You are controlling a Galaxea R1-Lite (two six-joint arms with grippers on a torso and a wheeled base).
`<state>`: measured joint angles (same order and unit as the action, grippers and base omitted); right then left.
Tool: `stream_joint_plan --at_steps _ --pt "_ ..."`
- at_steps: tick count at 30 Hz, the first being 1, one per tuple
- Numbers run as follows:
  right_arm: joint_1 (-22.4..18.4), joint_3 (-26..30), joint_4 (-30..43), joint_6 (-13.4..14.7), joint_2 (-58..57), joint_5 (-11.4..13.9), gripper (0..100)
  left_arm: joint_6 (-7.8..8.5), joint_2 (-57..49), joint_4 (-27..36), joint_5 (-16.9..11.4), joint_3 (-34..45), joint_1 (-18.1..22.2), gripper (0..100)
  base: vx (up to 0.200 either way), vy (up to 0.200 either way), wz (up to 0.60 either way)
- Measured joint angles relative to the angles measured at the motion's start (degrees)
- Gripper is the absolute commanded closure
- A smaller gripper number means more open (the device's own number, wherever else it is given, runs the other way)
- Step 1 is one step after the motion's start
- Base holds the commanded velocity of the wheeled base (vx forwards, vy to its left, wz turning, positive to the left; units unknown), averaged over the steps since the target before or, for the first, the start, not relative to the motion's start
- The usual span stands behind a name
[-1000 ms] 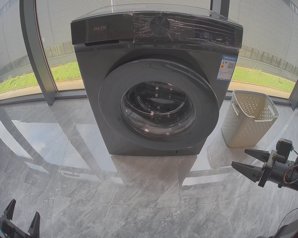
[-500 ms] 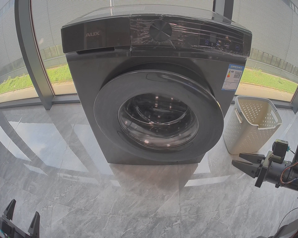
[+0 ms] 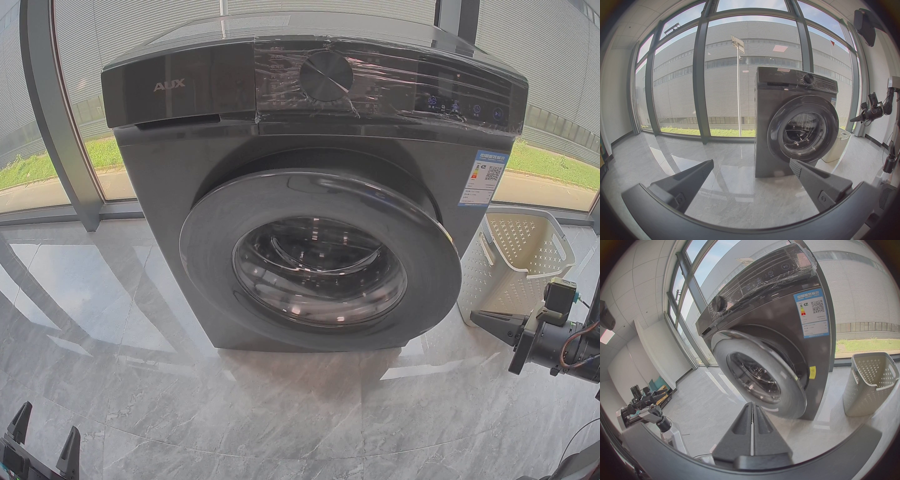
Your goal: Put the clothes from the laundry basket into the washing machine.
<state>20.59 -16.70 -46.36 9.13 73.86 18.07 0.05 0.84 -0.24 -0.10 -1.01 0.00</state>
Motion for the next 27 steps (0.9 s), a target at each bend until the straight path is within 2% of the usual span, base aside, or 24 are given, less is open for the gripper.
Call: stream_joint_plan --at_steps 5,8,18,23,27 --pt "0.0 0.2 -3.5 0.0 1.4 0.0 100 0.06 0.0 0.0 0.0 0.0 0.0 0 0.000 0.000 0.00" --pt "-0.1 0.4 -4.2 0.1 2.2 -0.1 100 0.24 0.0 0.0 0.0 0.0 0.0 0 0.200 0.000 0.00" --pt "0.0 0.2 -4.8 0.1 3.7 -0.1 100 0.11 0.0 0.0 0.0 0.0 0.0 0 0.000 0.000 0.00" --pt "-0.1 0.1 -5.5 0.3 4.6 -0.2 100 0.68 0.0 0.0 0.0 0.0 0.0 0 0.000 0.000 0.00" --pt "-0.5 0.0 -7.6 0.2 5.7 -0.6 100 0.28 0.1 0.0 0.0 0.0 0.0 0 0.000 0.000 0.00"
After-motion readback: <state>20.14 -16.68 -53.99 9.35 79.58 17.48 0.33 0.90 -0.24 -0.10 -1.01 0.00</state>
